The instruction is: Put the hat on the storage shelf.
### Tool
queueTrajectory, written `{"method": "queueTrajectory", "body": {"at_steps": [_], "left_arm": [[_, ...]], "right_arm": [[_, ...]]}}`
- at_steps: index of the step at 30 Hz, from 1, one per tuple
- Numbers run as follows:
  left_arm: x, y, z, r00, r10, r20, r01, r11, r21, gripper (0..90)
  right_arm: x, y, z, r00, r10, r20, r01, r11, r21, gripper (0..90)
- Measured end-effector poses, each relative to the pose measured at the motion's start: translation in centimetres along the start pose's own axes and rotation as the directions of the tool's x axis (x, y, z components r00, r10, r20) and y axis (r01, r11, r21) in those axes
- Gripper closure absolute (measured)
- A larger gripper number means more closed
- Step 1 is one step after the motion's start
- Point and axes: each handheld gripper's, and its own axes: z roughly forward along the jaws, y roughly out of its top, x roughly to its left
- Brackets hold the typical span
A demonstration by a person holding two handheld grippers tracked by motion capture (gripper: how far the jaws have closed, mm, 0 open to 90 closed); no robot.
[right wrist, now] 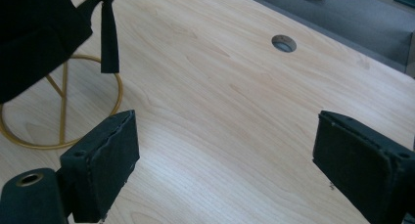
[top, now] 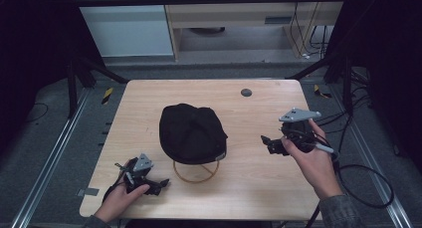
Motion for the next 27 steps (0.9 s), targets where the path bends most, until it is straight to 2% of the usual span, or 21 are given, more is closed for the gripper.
{"method": "queueTrajectory", "body": {"at_steps": [10,17,27], "left_arm": [[0.0,0.0,0.0,1.0,0.0,0.0,0.0,1.0,0.0,0.0],[0.0,0.0,0.0,1.0,0.0,0.0,0.0,1.0,0.0,0.0],[0.0,0.0,0.0,1.0,0.0,0.0,0.0,1.0,0.0,0.0]], "right_arm": [[0.2,-2.3,1.7,0.9997,0.025,0.0,-0.025,1.0,0.016,10.5],[0.2,-3.5,2.8,0.9987,0.05,-0.007,-0.05,0.999,-0.007,10.9],[0.2,-5.3,4.7,0.9965,0.081,-0.017,-0.081,0.996,0.024,11.3]]}}
